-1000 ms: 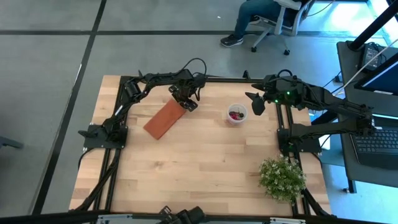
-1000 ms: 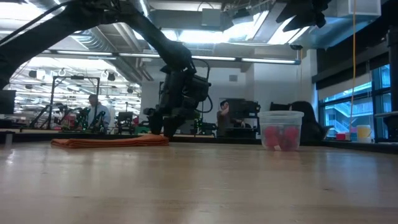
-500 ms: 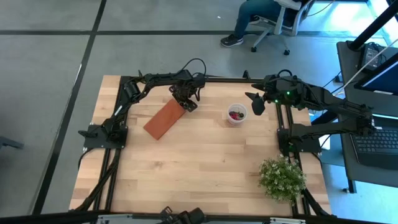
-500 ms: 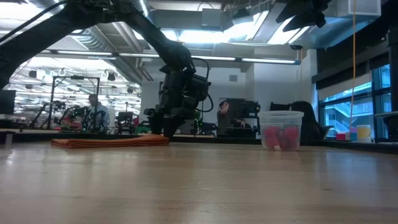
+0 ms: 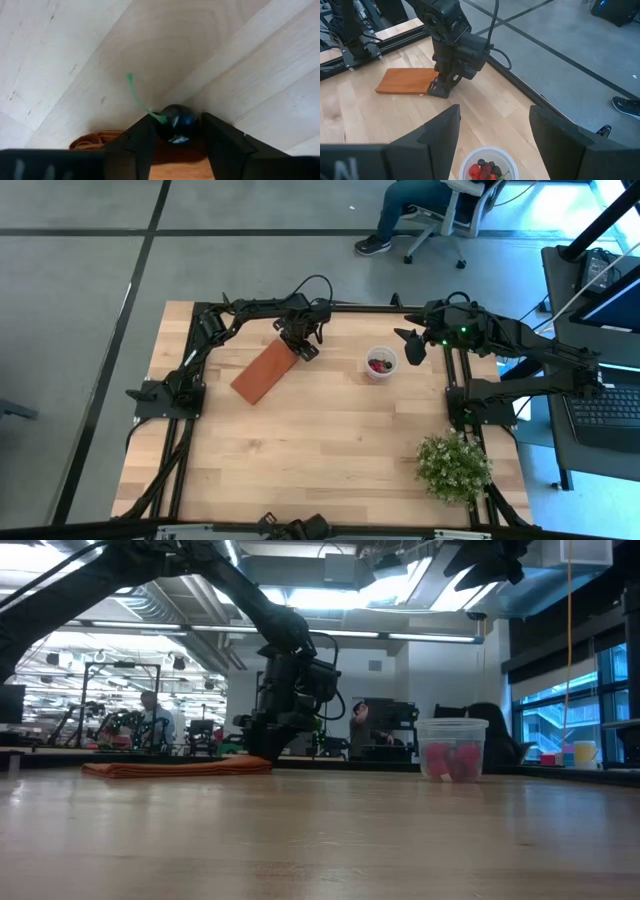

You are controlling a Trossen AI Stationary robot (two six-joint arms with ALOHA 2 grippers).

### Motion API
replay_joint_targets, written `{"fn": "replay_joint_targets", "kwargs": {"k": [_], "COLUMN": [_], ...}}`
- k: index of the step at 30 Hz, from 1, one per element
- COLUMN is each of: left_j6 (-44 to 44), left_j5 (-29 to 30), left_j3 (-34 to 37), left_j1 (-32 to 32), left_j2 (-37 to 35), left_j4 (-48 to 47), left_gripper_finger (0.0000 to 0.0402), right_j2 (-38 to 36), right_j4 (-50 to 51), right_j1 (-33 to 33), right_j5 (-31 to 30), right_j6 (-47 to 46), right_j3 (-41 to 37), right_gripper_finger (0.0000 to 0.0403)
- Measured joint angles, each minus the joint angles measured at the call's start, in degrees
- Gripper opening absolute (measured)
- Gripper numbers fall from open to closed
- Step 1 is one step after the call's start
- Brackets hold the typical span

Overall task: Pick and placing Produce into tupperware
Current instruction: Put the black cherry into the transparent container

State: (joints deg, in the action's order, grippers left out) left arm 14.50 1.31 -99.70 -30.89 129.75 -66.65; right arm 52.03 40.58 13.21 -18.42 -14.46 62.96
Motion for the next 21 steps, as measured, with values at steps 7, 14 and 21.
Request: {"fn": "replay_joint_targets", "kwargs": {"k": [7,14,21], "left_j6": [0.0,-1.2,-5.4], "left_j5": [-0.1,0.1,-1.3], "left_j3": [0.0,0.0,-2.8], "left_j1": [0.0,0.0,0.6], "left_j2": [0.0,0.0,0.6], "left_j4": [0.0,0.2,-1.2], "left_gripper_finger": [0.0115,0.0121,0.0109], "right_j2": [0.0,0.0,0.0], "right_j4": [0.0,0.0,0.0], "right_j1": [0.0,0.0,0.0], "right_j5": [0.0,0.0,0.0], "right_j6": [0.1,0.2,0.2], "right_j3": [0.0,0.0,0.0], "right_gripper_finger": [0.0240,0.0240,0.0240]}}
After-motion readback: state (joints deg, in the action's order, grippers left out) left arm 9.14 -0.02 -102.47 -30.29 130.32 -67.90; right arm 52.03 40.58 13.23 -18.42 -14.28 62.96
